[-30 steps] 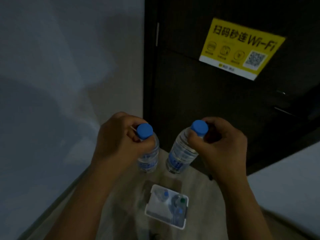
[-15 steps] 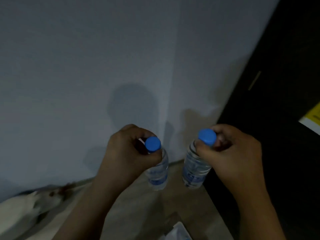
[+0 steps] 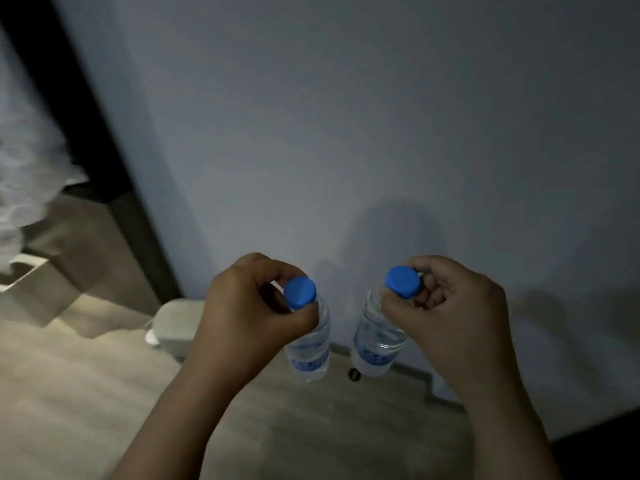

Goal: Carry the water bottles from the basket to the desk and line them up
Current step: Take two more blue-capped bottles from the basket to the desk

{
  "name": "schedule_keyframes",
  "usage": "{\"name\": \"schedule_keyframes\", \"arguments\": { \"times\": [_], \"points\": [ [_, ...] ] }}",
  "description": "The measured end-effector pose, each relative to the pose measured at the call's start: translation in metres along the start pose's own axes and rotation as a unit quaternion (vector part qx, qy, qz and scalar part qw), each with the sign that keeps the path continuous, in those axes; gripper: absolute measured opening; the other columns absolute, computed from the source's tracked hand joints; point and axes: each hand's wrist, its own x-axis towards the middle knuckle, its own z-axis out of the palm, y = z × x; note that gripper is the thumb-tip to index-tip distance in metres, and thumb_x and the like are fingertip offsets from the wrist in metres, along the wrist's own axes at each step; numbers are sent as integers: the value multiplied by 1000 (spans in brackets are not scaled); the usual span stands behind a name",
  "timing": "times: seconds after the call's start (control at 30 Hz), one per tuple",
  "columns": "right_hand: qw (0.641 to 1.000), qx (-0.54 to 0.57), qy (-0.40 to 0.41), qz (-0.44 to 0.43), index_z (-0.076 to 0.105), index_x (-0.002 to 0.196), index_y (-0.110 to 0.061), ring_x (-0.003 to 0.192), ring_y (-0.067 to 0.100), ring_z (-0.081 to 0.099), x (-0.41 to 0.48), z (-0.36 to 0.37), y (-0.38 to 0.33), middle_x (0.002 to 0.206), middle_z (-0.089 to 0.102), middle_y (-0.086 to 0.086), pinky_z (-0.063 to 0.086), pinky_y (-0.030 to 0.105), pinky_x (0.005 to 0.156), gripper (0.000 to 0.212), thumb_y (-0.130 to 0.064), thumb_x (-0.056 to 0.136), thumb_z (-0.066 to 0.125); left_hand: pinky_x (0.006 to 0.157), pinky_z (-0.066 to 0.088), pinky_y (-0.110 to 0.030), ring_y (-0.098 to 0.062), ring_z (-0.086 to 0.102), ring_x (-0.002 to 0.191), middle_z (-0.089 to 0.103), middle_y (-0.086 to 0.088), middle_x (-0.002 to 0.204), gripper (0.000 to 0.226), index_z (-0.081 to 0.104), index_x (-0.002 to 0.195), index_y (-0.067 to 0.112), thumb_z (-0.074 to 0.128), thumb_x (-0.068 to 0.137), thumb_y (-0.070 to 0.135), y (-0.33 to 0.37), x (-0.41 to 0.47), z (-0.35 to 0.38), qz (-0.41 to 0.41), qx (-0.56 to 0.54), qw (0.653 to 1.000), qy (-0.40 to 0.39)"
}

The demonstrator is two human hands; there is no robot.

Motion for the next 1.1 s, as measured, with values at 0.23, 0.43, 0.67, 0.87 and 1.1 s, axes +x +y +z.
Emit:
{"name": "schedule_keyframes", "arguments": {
  "times": [0.23,0.43,0.67,0.87,1.1],
  "points": [
    [992,67,-93,-59,65,75,-28,52,14,53,-8,115,-101,59,58,-4,51,32,50,18,-38,63,73,53,44,-7,-4,61,61,63,12,75,22,70,78,30,77,57,28,-66,-24,-127,-66,37,992,97],
    [974,116,-164,-103,66,77,-27,48,4,47,-27,187,-165,58,58,-11,43,15,45,20,-39,63,72,54,48,-15,-6,59,61,62,11,75,26,68,80,35,75,55,33,-113,-51,-203,-115,80,979,151],
    [925,171,-287,-179,65,80,-31,54,0,53,-53,287,-250,67,61,-18,43,10,48,22,-42,62,72,55,44,-7,0,60,61,62,12,76,26,70,81,30,77,55,28,-157,-103,-296,-201,102,936,271],
    [875,201,-364,-247,64,77,-34,58,13,59,-60,352,-308,65,64,-5,55,32,53,18,-42,62,71,54,44,-6,0,61,62,64,12,77,27,73,83,27,81,58,22,-183,-126,-343,-262,143,888,350],
    [803,260,-447,-296,60,73,-41,72,12,63,-49,416,-357,77,67,-9,57,33,60,17,-42,59,70,56,48,-7,-2,61,68,62,14,78,28,70,85,31,80,59,26,-202,-123,-375,-302,179,836,422]
  ]
}}
